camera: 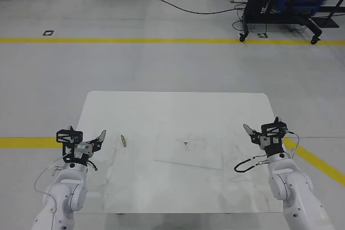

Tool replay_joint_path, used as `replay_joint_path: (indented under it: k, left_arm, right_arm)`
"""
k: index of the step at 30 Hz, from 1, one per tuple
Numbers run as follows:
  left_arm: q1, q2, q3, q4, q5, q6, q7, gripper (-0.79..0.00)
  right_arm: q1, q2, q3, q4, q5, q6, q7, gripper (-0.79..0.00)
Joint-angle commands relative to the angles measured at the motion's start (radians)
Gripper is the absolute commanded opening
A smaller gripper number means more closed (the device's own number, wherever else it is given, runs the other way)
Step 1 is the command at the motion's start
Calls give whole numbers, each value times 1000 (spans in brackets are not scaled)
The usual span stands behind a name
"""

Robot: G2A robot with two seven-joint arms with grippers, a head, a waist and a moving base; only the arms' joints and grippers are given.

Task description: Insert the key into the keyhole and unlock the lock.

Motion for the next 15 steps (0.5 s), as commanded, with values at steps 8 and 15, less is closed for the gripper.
replay_joint_path:
  k: [8,15]
  left_arm:
    - [0,0,0,0,0,0,0,0]
    - [0,0,0,0,0,0,0,0]
  right_arm:
    - [93,0,-90,28,-30,-197,47,0]
    - [238,-18,-288,102,-95,-299,109,0]
